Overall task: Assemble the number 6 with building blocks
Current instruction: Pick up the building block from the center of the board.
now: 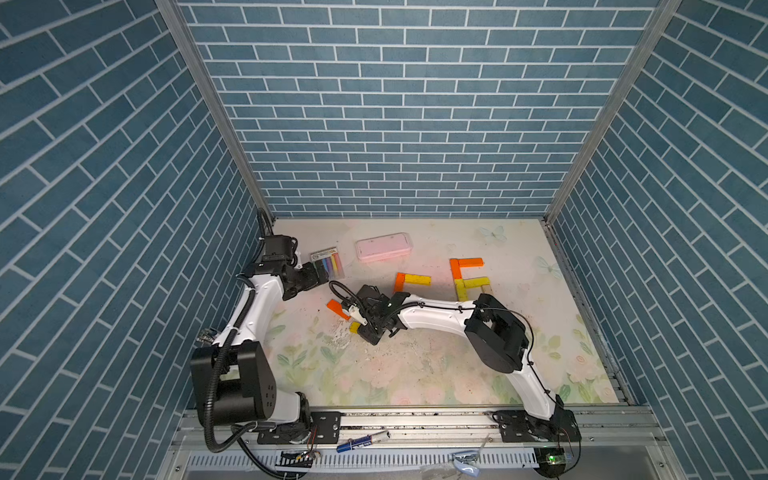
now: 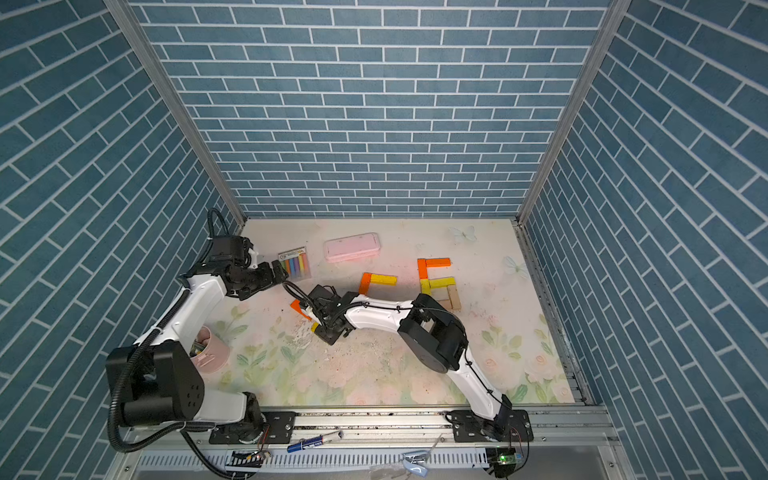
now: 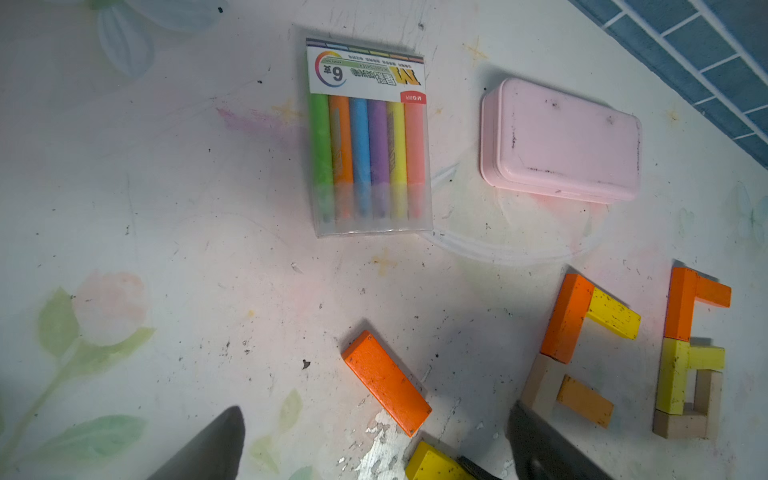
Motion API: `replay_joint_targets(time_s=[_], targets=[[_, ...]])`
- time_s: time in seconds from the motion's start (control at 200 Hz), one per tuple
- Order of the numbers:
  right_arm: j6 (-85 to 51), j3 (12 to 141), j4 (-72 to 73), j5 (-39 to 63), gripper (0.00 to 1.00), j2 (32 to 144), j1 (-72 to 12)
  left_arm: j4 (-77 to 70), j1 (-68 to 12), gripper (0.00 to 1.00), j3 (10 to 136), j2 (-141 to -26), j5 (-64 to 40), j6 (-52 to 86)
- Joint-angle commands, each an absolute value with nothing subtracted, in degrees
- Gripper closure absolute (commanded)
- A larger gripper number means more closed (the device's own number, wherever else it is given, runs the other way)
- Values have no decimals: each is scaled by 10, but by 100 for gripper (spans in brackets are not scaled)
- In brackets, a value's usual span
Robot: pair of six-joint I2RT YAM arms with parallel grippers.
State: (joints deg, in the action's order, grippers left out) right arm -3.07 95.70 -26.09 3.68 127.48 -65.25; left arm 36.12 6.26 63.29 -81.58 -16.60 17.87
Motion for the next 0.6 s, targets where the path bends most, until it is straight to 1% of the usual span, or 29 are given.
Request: replay_joint_targets(time_s=[0.0, 0.11, 0.165, 0.32, 0.48, 0.595], targets=[[-45, 970, -313, 40, 78, 1292, -663, 357, 67, 1, 635, -812, -172, 191], [-71, 956, -305, 23, 84, 1260, -664, 356, 67, 1, 635, -810, -178, 194], [-89, 937, -293, 14, 85, 1218, -664, 354, 67, 1, 634, -808, -180, 196], [-177, 822, -217, -31, 86, 1102, -664, 351, 66, 1, 631, -805, -186, 197], [-295, 711, -172, -101, 86, 976, -664, 347, 60, 1, 626, -798, -179, 198], [-397, 661, -202, -189, 87, 908, -663, 349, 48, 1, 627, -801, -179, 196]])
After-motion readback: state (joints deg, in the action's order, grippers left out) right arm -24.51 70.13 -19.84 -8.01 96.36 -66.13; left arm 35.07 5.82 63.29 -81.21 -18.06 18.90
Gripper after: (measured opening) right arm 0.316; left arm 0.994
